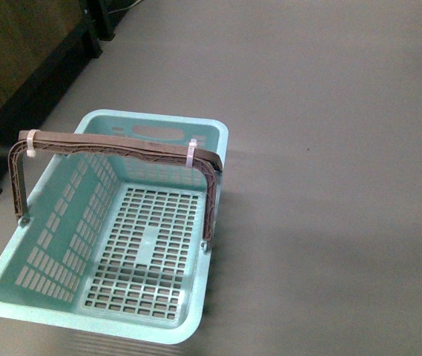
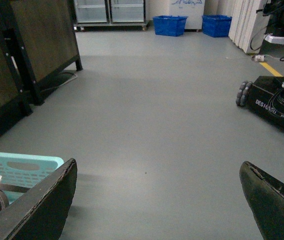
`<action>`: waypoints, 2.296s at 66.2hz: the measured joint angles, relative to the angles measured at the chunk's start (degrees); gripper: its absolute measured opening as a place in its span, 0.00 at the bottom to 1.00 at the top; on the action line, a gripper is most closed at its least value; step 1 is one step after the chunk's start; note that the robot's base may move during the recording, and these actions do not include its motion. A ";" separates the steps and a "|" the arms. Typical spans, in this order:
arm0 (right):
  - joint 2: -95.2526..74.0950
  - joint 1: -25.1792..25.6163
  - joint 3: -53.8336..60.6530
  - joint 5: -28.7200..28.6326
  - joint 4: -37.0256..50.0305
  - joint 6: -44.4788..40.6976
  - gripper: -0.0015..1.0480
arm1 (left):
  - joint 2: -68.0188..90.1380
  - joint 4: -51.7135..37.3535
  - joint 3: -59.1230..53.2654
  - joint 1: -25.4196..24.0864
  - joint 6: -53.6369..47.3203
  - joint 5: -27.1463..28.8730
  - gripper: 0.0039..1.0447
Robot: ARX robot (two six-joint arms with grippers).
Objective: Pick mango and avocado into basket
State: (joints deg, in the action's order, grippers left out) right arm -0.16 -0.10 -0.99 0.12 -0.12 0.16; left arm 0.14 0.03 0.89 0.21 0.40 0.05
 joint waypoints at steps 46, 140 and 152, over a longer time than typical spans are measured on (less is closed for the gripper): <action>0.00 0.00 0.00 -0.04 0.02 0.00 0.92 | 19.58 18.49 10.93 -4.55 37.77 -12.02 0.92; 0.00 0.00 0.00 -0.07 0.02 0.00 0.92 | 129.48 -17.94 63.34 19.15 85.40 8.57 0.92; 0.00 0.00 0.00 -0.07 0.00 0.00 0.92 | 131.62 -15.61 65.18 19.21 83.69 8.79 0.78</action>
State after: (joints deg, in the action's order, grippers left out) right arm -0.16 -0.10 -0.99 0.05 -0.12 0.16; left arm 131.76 -15.57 66.06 19.42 84.09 8.84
